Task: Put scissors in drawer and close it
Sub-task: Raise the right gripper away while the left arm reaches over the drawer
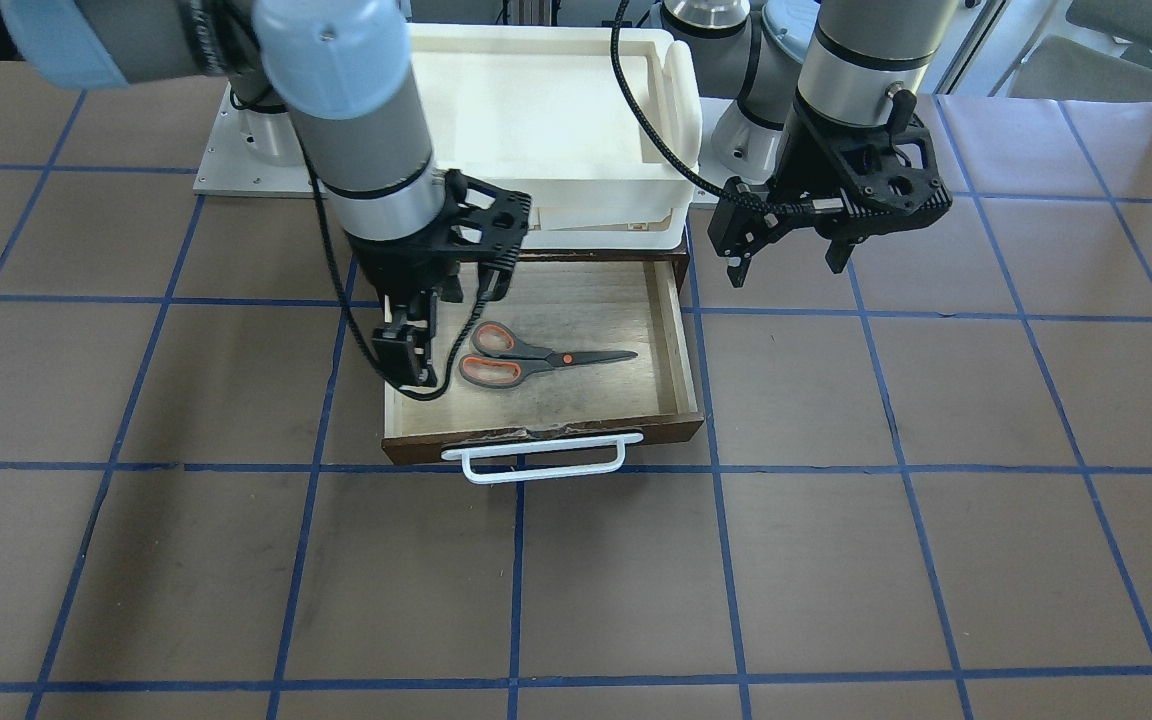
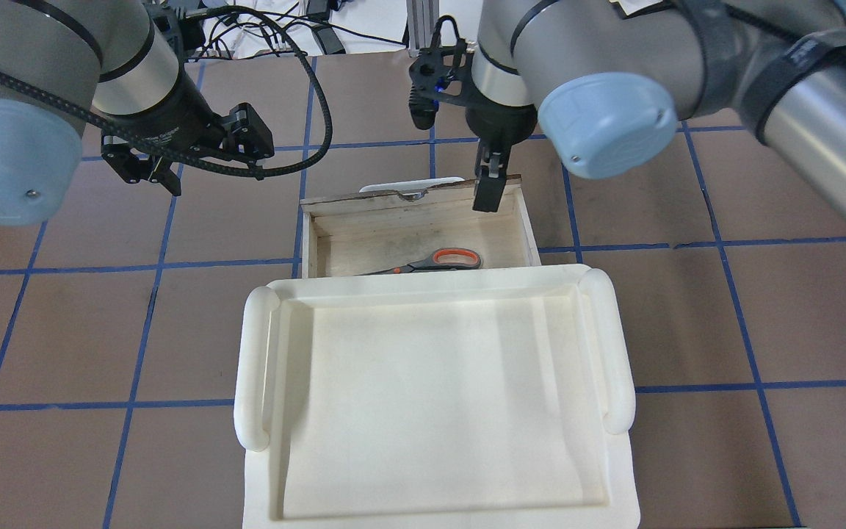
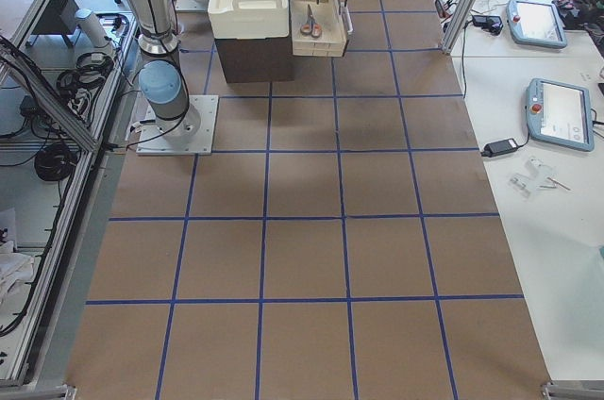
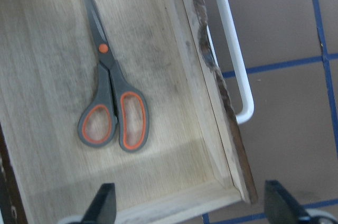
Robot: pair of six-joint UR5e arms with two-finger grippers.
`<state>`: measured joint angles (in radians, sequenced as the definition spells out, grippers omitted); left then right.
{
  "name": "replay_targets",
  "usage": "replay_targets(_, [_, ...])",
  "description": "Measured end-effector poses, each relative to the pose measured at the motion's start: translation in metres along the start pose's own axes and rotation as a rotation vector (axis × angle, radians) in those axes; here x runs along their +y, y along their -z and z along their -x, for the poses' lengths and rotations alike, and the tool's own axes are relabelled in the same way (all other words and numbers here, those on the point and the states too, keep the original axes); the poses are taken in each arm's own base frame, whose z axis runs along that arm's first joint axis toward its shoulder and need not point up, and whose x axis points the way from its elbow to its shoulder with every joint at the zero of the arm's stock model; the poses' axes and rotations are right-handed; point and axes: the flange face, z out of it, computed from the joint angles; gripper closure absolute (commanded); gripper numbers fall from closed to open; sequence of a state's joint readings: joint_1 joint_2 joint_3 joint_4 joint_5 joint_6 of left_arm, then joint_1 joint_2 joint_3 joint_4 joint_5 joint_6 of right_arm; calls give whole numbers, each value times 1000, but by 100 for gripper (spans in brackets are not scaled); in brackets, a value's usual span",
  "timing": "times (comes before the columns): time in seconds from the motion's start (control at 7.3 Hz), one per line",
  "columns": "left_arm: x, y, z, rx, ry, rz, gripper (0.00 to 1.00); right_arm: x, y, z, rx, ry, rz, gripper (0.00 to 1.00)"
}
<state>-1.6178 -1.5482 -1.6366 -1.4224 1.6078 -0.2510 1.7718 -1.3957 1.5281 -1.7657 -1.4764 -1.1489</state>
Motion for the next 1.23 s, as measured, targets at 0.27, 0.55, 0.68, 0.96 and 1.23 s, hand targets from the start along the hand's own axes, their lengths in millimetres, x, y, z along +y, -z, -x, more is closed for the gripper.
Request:
replay_targets(0.27, [-29, -15, -22, 72, 105, -68, 0, 92, 39, -31, 7, -156, 38, 12])
replay_targets(0.55, [-57, -45, -76, 140, 98, -99, 1, 174, 67, -41, 0, -336, 87, 1])
replay_targets(0.68, [-71, -60, -109, 154, 92, -96, 1, 195, 80, -34, -2, -470, 87, 1])
replay_targets(0.96, [-94, -106, -164, 150, 56, -59, 1, 187, 96, -13, 15, -754, 71, 0])
replay_targets(1.23, [-112, -163, -189, 126, 14, -8, 1, 136, 112, 28, 43, -905, 58, 0])
